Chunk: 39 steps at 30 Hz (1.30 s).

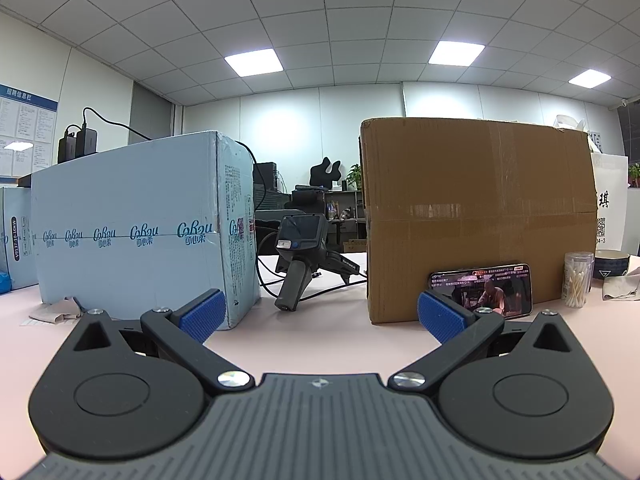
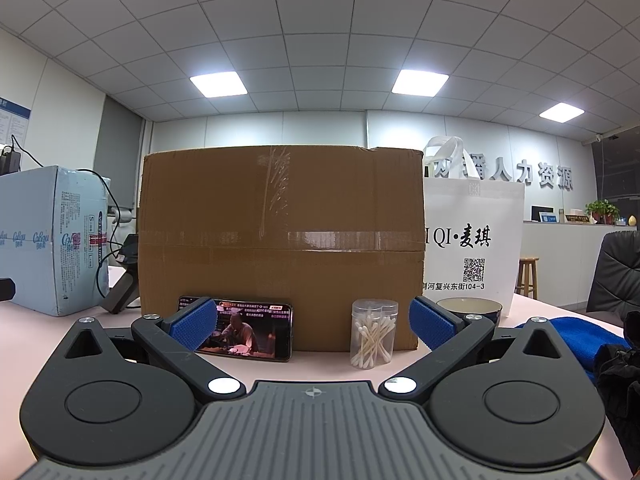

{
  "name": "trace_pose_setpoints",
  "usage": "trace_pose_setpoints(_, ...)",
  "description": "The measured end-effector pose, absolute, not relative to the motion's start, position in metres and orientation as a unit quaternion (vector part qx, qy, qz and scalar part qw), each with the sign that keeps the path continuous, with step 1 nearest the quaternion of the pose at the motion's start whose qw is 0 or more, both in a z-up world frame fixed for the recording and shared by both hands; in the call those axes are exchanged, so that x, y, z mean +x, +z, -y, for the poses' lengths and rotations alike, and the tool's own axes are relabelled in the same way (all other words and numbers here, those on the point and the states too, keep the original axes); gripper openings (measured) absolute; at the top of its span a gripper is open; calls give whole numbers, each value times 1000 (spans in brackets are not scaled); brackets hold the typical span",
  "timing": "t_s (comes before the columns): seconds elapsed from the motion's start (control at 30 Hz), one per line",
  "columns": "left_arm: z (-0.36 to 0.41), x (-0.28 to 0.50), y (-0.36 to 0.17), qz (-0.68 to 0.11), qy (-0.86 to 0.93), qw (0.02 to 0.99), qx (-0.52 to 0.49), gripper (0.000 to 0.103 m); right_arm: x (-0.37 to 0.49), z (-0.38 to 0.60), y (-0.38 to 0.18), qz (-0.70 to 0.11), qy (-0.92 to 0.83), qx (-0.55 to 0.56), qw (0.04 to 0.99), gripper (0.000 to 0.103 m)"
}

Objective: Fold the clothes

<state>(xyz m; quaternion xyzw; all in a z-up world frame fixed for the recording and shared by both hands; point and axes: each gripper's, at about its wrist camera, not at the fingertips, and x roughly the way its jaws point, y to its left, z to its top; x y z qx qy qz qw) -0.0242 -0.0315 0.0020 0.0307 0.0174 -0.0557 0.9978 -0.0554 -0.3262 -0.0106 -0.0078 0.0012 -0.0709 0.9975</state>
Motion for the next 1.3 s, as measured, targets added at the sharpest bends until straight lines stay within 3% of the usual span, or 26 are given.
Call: trace_pose_setpoints(1.3,32,-21,2,-17,-56,998,31,103,-69,333,-8,5,-72,-5,997,103)
